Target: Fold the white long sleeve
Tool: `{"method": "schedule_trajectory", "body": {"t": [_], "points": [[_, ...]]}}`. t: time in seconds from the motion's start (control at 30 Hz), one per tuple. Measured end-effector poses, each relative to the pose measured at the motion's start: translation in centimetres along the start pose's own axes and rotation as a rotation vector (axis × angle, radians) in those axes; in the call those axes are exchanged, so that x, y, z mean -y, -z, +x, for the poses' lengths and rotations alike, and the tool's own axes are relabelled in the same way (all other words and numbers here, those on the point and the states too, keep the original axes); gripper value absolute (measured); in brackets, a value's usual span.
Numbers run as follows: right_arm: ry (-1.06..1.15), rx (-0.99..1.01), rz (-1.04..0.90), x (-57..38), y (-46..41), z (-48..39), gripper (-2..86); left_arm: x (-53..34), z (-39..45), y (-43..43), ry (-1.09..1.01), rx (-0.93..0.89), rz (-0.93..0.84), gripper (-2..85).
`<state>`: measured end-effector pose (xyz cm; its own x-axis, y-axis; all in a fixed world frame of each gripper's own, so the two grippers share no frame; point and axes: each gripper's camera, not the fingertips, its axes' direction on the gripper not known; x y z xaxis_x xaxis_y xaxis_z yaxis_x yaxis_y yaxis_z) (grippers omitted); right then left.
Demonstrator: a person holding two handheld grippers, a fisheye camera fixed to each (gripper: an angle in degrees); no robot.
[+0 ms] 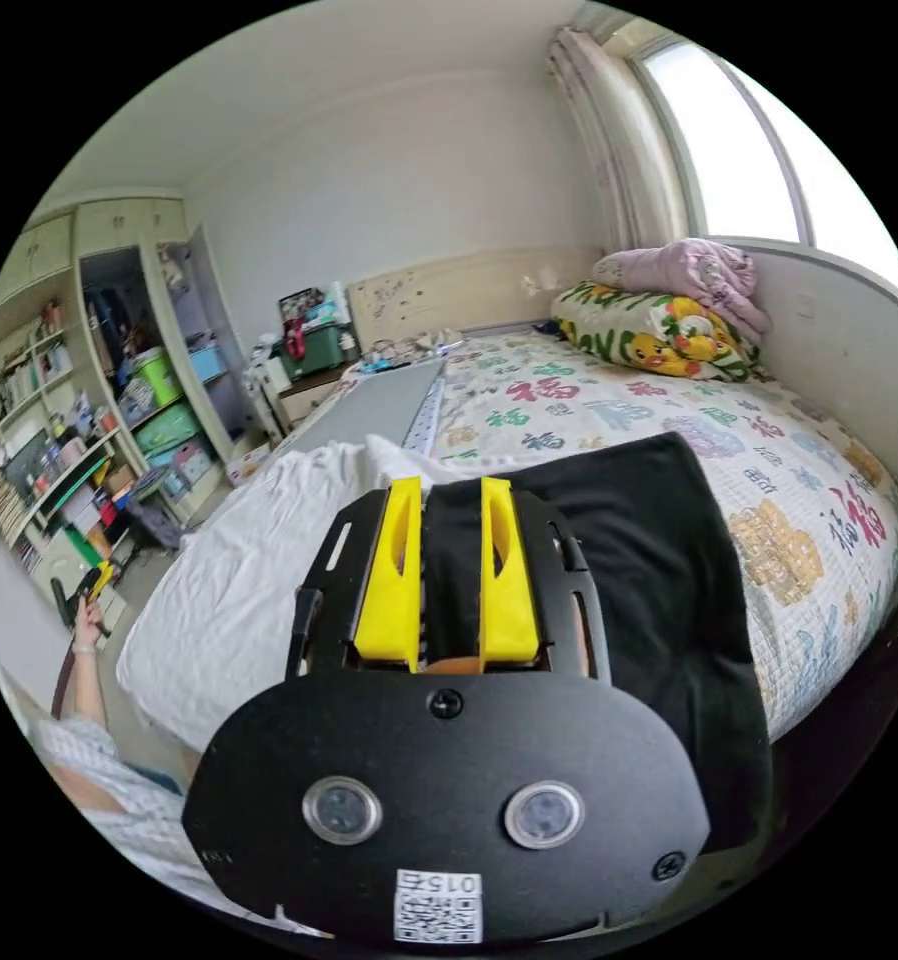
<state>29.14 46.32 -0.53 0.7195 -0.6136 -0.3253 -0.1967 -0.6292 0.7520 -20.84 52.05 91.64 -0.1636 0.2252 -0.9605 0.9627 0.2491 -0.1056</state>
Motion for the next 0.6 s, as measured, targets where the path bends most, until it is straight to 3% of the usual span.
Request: {"method": "schedule_trajectory", "body": {"t": [0.23,0.47,0.6], "points": [[0.182,0.275,-0.165,-12.7,2.3,-4.9,11.2,-14.0,17.1,-0.3,-0.225,-0.231,-0.160,9.6],[0.166,0.297,-0.277,-18.8,1.3,-5.1,12.5,-17.3,26.1,-3.5,-0.334,-0.197,-0.312,11.3],[0.148,0.264,-0.264,-19.7,1.4,-5.0,7.3,-15.9,28.0,-2.9,-0.322,-0.130,-0.302,5.7]]}}
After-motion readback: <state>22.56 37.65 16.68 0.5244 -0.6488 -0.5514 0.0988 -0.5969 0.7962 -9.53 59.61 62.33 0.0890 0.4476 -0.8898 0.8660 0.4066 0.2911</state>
